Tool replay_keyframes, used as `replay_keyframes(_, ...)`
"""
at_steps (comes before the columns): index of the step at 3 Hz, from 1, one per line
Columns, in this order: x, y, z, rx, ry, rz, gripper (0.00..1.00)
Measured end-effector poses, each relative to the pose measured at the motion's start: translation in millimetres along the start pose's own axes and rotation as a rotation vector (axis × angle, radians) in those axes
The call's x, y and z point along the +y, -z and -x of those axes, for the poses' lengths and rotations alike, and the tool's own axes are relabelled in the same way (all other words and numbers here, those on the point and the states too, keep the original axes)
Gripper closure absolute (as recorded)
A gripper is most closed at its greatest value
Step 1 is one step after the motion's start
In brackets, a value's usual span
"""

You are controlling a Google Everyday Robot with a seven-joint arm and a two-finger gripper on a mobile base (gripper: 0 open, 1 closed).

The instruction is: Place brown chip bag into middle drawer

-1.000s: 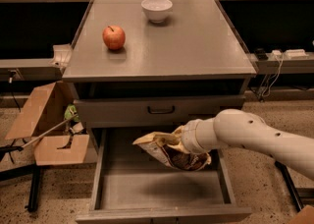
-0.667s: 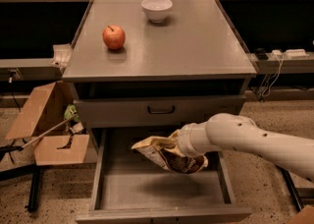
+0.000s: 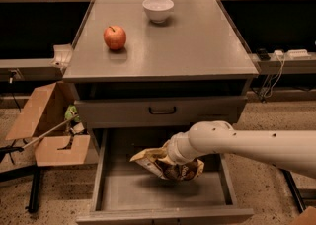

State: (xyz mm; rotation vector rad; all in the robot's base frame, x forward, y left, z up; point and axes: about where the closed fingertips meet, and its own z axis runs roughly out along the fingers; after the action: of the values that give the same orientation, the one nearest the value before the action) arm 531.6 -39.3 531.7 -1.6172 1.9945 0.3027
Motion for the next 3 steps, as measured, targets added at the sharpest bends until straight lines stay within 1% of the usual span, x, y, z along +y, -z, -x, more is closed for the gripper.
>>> replay_keyframes(1,0.8,-3.0,2.0,0.002,0.001,0.006,1.00)
replay_keyframes(2,0.8,-3.0,2.0,0.002,0.001,0.006,0.83)
replay_keyframes(3,0.9,-3.0,2.0,0.002,0.001,0.006,0.52)
